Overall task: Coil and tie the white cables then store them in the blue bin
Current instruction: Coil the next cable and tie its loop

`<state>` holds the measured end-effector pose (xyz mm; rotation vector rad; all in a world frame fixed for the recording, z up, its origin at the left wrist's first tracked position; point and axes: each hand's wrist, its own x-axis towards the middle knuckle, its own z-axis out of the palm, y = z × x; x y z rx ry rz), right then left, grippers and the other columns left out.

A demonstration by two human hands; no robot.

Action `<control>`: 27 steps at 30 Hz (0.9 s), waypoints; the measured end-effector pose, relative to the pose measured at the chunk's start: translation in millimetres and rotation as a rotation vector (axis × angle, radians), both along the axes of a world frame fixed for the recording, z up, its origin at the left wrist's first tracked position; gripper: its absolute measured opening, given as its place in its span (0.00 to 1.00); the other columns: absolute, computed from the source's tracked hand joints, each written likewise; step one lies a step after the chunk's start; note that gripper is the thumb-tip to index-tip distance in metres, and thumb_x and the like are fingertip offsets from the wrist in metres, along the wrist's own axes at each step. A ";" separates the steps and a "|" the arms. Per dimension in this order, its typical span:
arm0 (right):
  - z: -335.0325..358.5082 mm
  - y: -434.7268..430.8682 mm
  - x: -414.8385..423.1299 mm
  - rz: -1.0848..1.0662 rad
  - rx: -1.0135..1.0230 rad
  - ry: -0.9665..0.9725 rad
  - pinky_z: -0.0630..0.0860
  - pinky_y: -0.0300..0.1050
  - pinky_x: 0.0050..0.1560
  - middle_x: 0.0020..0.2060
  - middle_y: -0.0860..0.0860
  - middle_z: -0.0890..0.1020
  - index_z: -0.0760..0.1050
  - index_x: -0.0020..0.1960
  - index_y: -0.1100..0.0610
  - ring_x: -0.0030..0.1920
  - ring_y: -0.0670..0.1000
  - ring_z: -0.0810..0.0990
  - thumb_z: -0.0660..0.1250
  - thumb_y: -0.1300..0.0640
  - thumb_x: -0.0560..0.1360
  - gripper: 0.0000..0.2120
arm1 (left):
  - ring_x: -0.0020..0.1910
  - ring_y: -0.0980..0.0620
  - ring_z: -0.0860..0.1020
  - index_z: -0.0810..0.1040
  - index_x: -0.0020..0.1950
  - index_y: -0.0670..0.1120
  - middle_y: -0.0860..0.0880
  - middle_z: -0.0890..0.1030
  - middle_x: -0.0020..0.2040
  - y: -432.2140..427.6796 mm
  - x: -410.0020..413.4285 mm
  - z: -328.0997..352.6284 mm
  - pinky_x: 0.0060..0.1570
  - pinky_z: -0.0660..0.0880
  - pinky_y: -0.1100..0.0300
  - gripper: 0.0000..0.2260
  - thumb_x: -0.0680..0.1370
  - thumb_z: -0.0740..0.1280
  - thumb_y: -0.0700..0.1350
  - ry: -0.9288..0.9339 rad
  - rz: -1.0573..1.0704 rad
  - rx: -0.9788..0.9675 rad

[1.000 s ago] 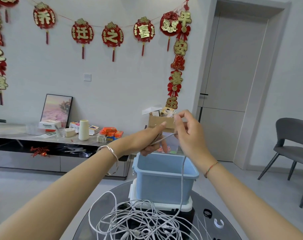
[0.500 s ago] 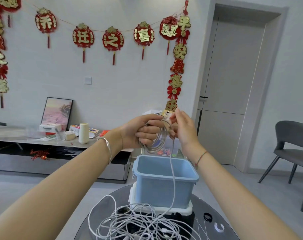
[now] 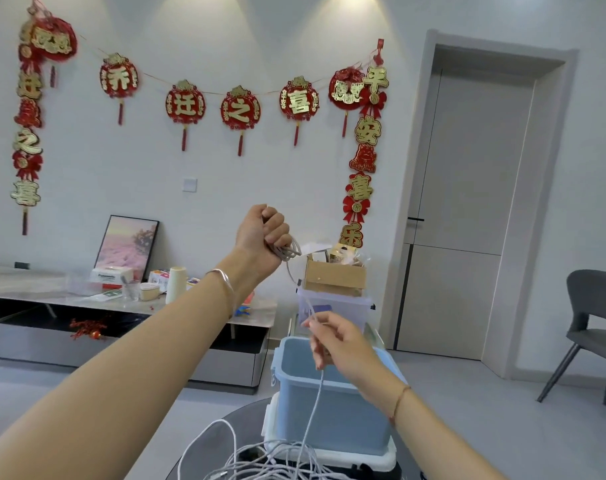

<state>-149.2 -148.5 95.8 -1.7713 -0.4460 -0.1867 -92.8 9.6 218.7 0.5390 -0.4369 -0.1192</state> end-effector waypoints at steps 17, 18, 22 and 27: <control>94.2 -20.5 -18.4 -0.520 -0.404 -0.905 0.60 0.34 0.25 0.20 0.46 0.67 0.70 0.45 0.54 0.22 0.48 0.68 0.57 0.52 0.81 0.08 | 0.18 0.56 0.68 0.72 0.34 0.43 0.52 0.70 0.18 -34.2 -34.9 -40.1 0.22 0.68 0.66 0.24 0.83 0.50 0.54 -0.611 0.405 1.231; 98.1 -23.7 -16.7 -0.500 -0.341 -0.886 0.62 0.38 0.25 0.21 0.48 0.68 0.70 0.44 0.55 0.22 0.48 0.67 0.56 0.52 0.81 0.10 | 0.19 0.55 0.66 0.72 0.34 0.43 0.52 0.67 0.19 -33.1 -37.0 -42.1 0.23 0.66 0.66 0.26 0.83 0.48 0.56 -0.630 0.330 1.275; 104.3 -27.6 -11.9 -0.405 -0.129 -0.740 0.67 0.45 0.30 0.23 0.56 0.69 0.70 0.39 0.58 0.26 0.54 0.68 0.55 0.54 0.82 0.15 | 0.19 0.54 0.58 0.70 0.32 0.44 0.52 0.61 0.20 -32.6 -44.3 -50.5 0.23 0.60 0.65 0.30 0.81 0.42 0.62 -0.586 -0.137 1.263; 90.0 -31.6 5.6 -0.310 0.065 -0.538 0.64 0.33 0.29 0.21 0.44 0.68 0.69 0.36 0.59 0.25 0.44 0.65 0.53 0.52 0.82 0.19 | 0.16 0.58 0.54 0.67 0.28 0.47 0.54 0.59 0.17 -32.7 -53.9 -48.0 0.19 0.50 0.66 0.24 0.81 0.50 0.57 -0.510 -0.510 0.995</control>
